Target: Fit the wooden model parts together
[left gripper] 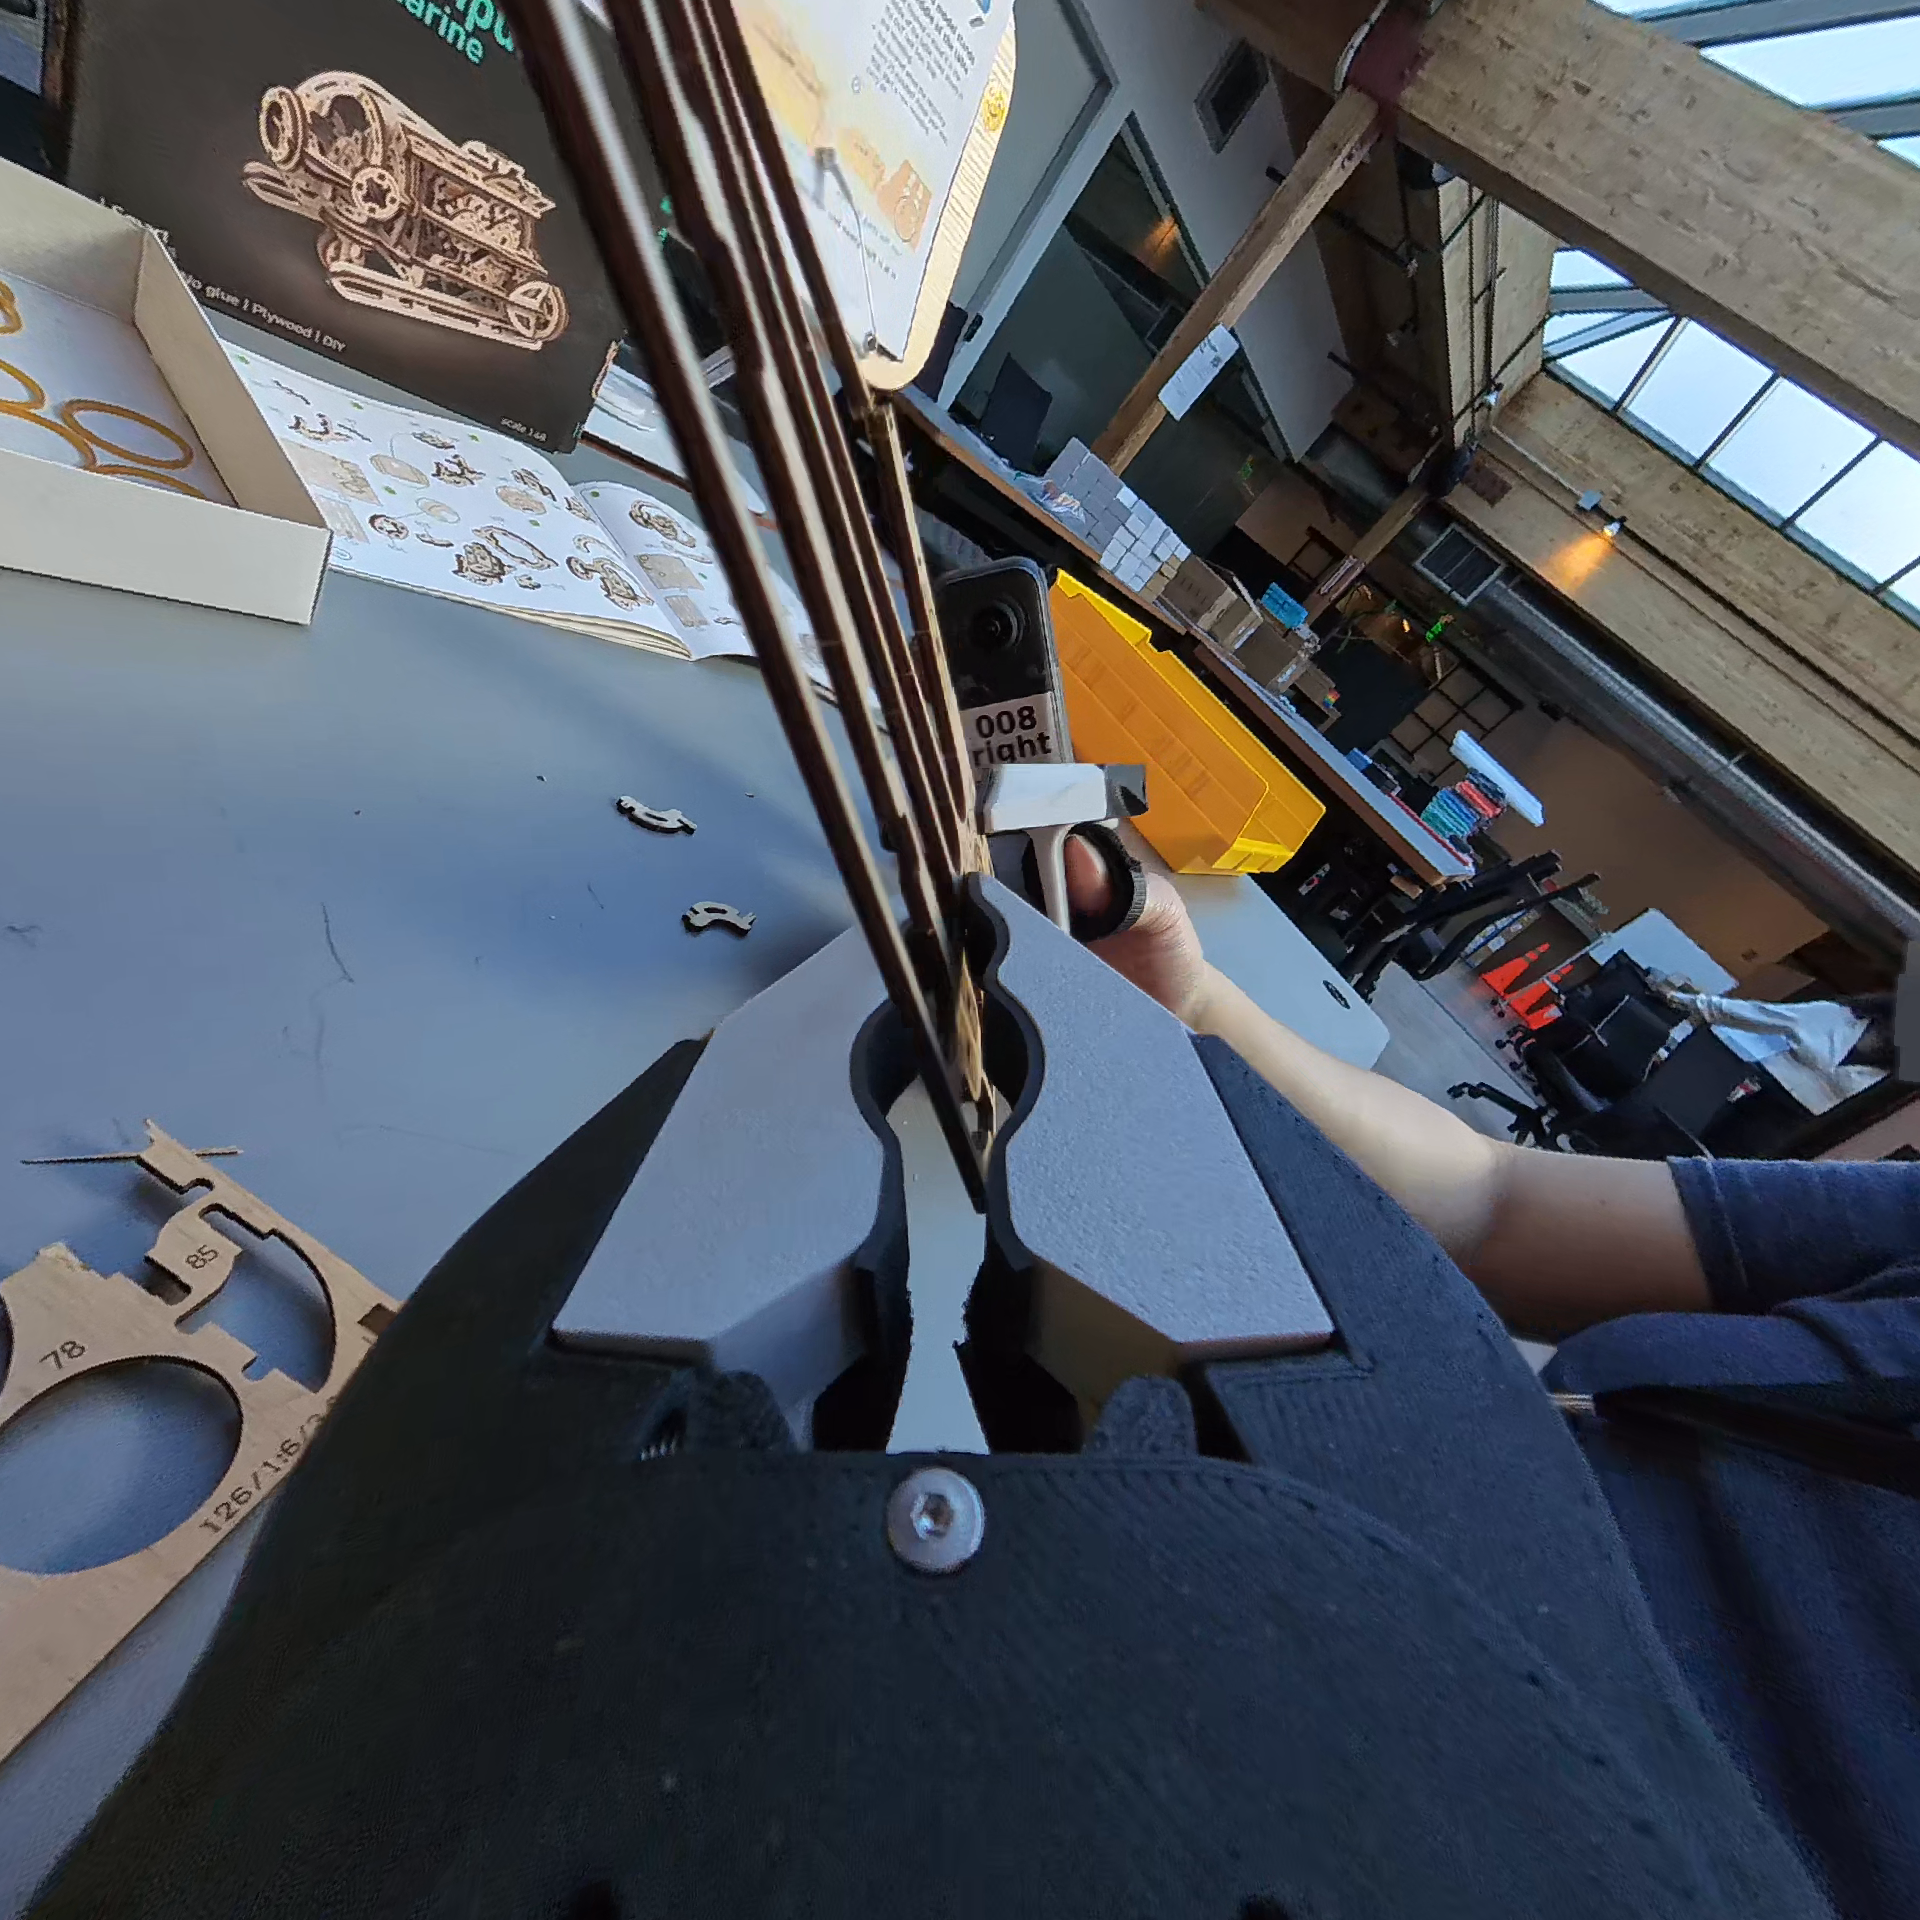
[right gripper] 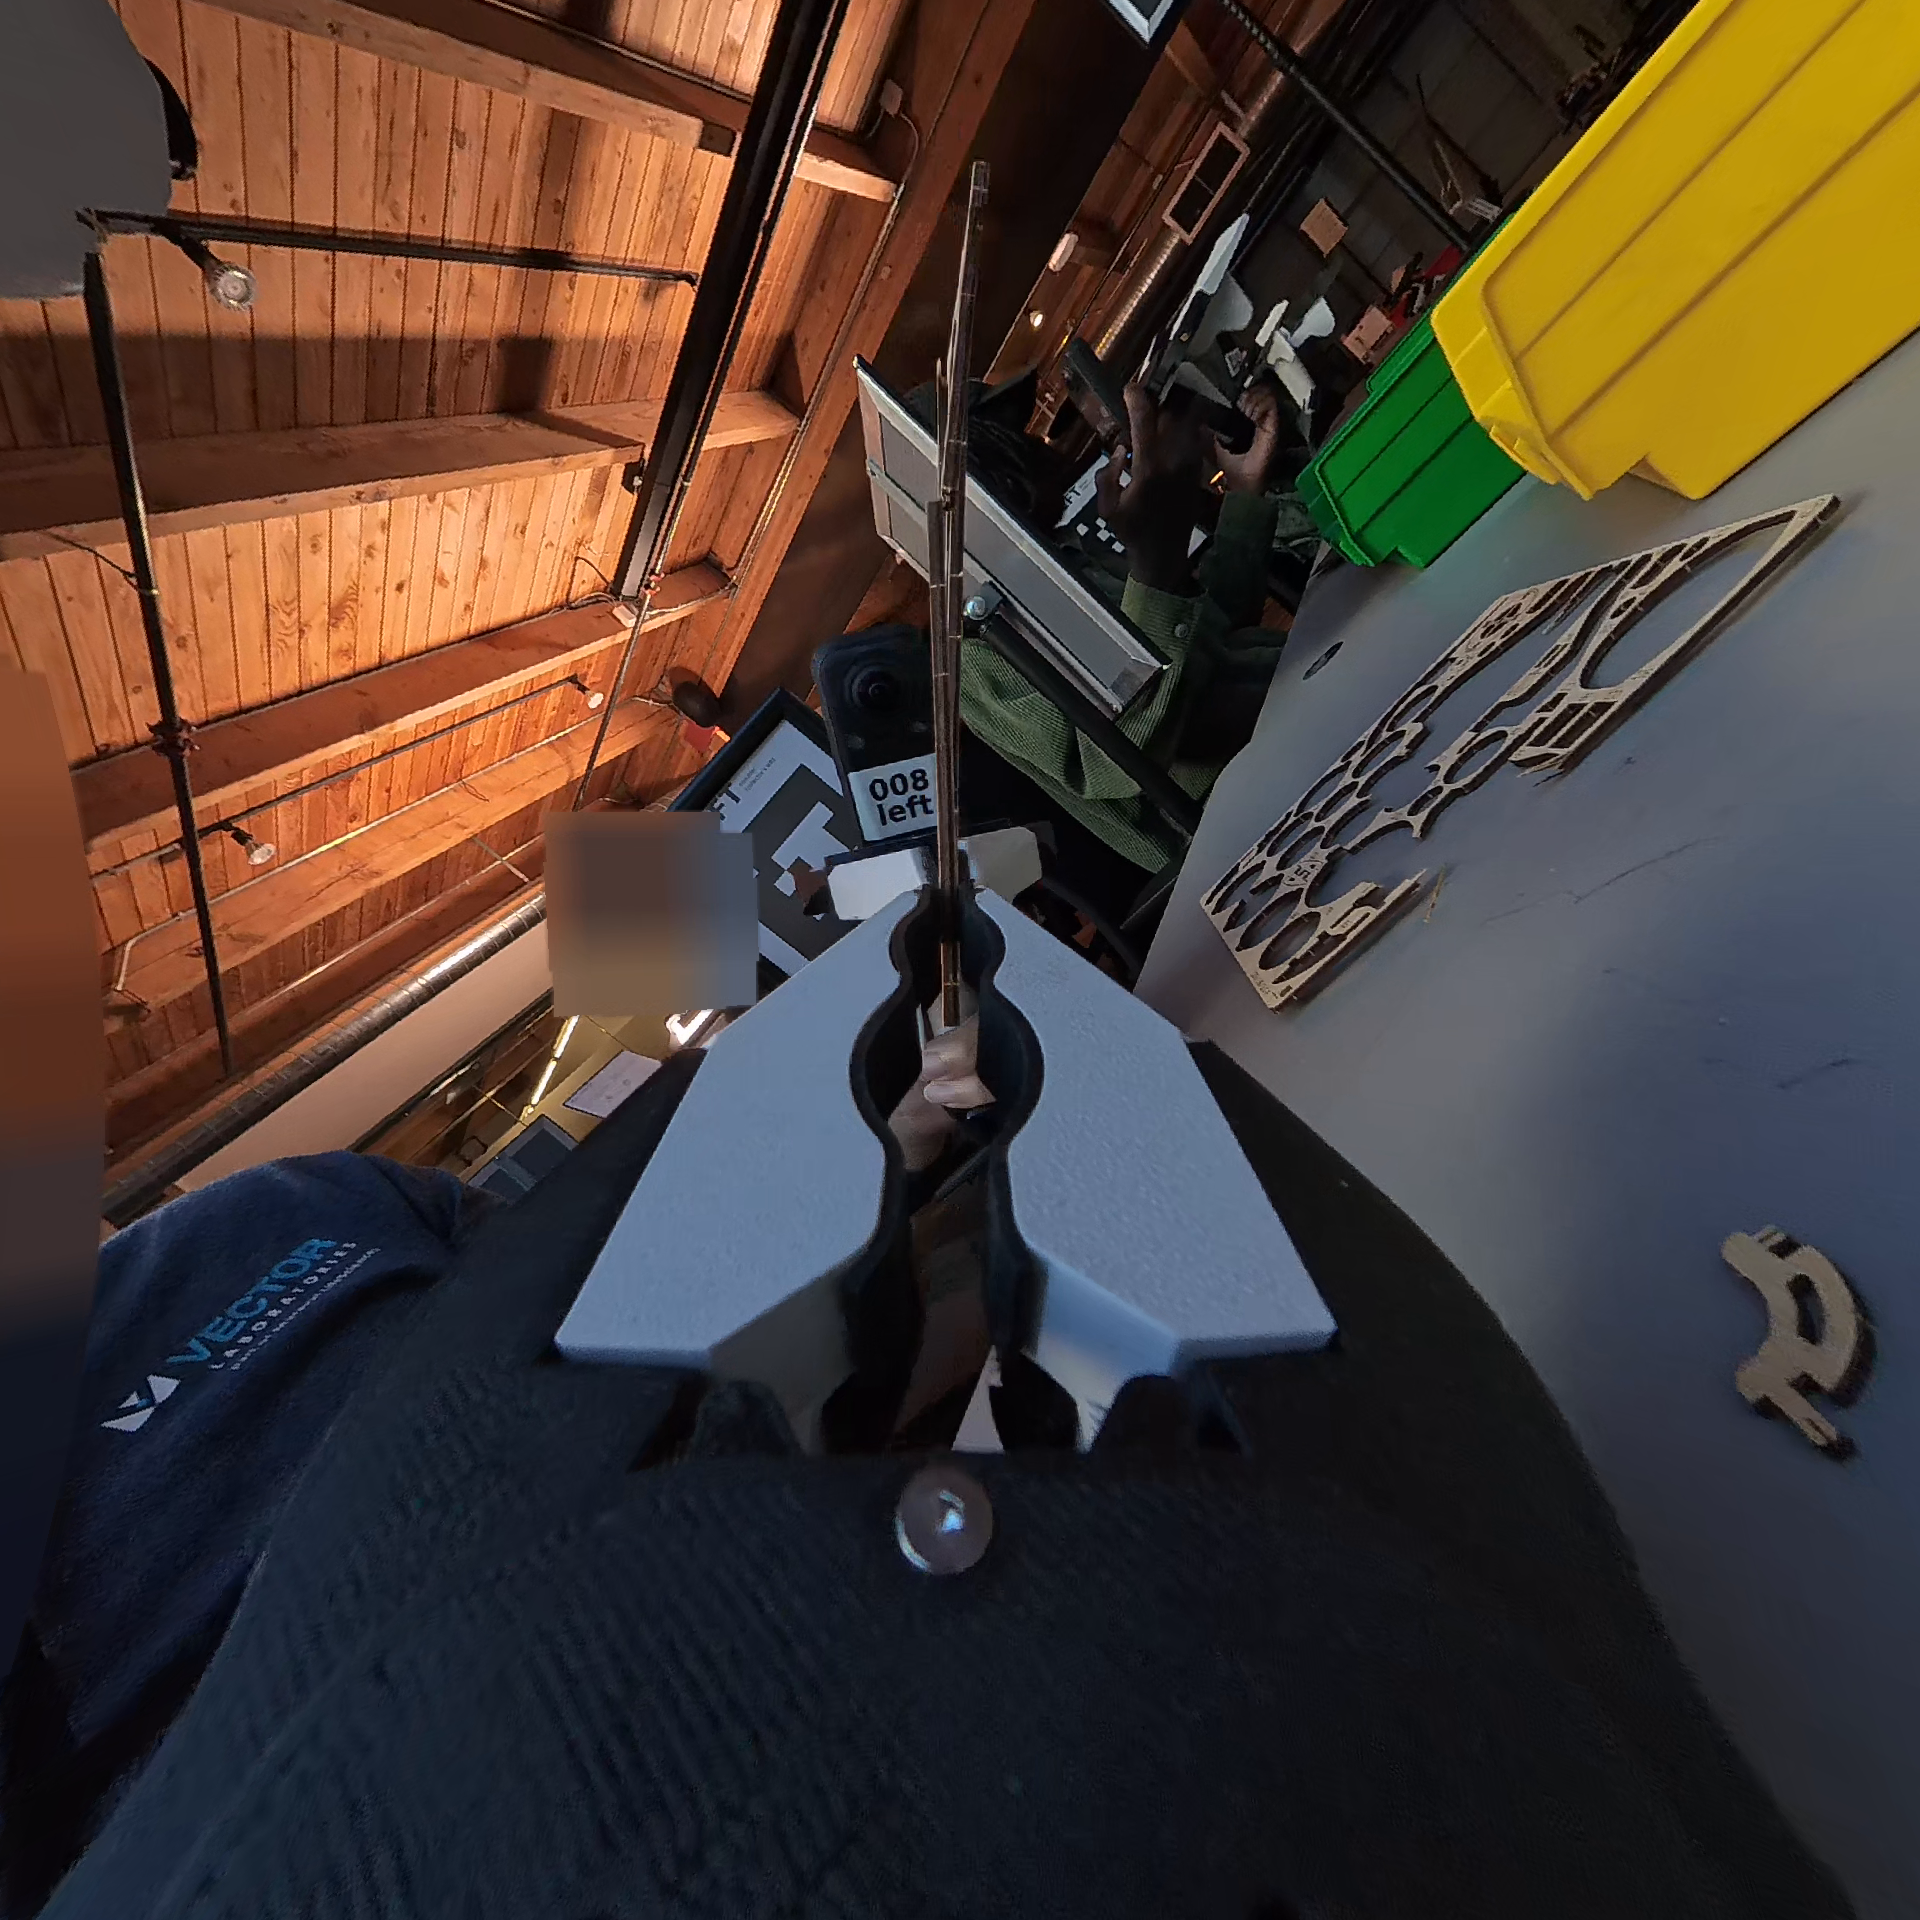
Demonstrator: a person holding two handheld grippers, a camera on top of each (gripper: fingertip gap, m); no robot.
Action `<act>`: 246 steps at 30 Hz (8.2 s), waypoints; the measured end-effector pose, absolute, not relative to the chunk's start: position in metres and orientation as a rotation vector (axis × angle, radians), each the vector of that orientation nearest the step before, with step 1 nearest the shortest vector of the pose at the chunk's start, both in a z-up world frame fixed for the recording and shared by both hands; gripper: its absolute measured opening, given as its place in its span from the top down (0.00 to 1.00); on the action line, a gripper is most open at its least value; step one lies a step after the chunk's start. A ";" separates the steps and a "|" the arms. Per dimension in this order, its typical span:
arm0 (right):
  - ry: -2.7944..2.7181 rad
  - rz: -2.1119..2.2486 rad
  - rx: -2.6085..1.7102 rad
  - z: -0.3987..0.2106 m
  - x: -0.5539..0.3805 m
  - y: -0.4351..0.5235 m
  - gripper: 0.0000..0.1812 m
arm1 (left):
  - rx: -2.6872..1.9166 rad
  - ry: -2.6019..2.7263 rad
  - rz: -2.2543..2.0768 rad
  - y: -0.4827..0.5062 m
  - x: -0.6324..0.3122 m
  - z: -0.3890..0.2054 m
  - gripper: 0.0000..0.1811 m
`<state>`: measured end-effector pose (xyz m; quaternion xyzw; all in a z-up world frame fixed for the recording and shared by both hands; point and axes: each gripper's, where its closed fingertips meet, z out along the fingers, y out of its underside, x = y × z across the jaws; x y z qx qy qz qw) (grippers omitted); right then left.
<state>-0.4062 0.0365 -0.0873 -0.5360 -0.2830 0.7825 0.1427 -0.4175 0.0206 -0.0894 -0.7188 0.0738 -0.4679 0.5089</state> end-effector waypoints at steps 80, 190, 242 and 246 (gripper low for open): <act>-0.900 2.175 -1.509 -0.087 -0.395 0.028 0.99 | -1.665 0.144 -1.433 0.026 -0.396 -0.083 0.99; -1.013 2.156 -1.618 -0.095 -0.396 0.018 1.00 | -1.688 0.342 -1.359 0.014 -0.390 -0.097 0.99; -0.990 1.967 -1.663 -0.077 -0.405 0.030 0.99 | -1.709 0.315 -1.324 0.032 -0.400 -0.074 0.98; -0.937 1.857 -1.583 -0.046 -0.397 0.048 0.99 | -1.720 0.434 -1.290 0.049 -0.392 -0.044 0.98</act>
